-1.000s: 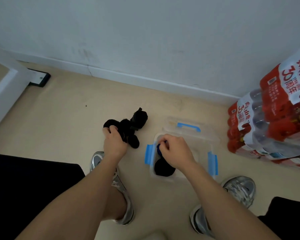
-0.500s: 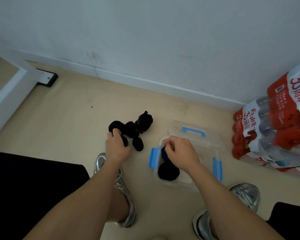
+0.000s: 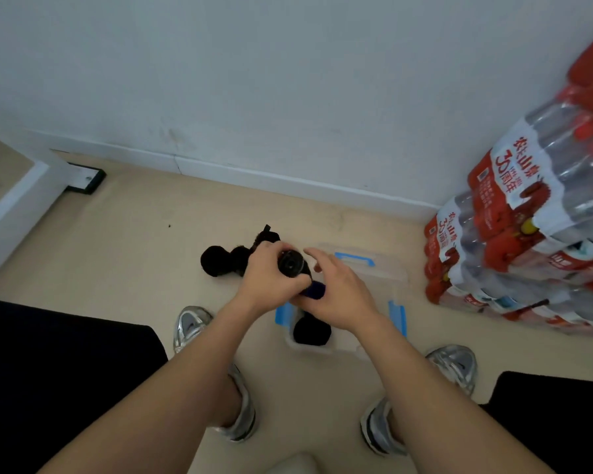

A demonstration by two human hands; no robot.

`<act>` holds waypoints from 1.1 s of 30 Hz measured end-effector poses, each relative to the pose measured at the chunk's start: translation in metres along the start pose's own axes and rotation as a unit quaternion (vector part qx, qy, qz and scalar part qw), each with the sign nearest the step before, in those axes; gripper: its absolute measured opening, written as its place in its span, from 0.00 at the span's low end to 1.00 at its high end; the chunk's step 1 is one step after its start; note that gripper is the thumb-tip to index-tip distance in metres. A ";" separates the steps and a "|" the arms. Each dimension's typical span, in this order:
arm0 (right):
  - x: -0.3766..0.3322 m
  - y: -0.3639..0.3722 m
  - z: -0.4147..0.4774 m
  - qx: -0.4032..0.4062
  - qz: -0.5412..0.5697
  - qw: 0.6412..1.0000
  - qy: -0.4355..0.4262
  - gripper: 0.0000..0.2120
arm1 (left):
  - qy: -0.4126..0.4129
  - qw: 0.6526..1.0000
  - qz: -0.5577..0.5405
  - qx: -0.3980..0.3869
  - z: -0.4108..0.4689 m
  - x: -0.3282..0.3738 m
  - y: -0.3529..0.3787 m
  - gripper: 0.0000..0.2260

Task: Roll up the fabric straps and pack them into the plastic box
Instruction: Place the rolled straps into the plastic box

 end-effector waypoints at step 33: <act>0.123 0.088 -0.038 -0.287 0.012 0.940 0.184 0.28 | -0.051 0.968 0.245 -0.001 -0.003 -0.084 0.022 0.15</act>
Point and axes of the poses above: each hand's wrist, its own z-axis towards the middle knuckle, its own y-axis out of the palm, x = y × z, the point moved 10 cm from there along z, towards the middle knuckle, and after that the axes turned 8 degrees about -z, right-handed, at the moved point
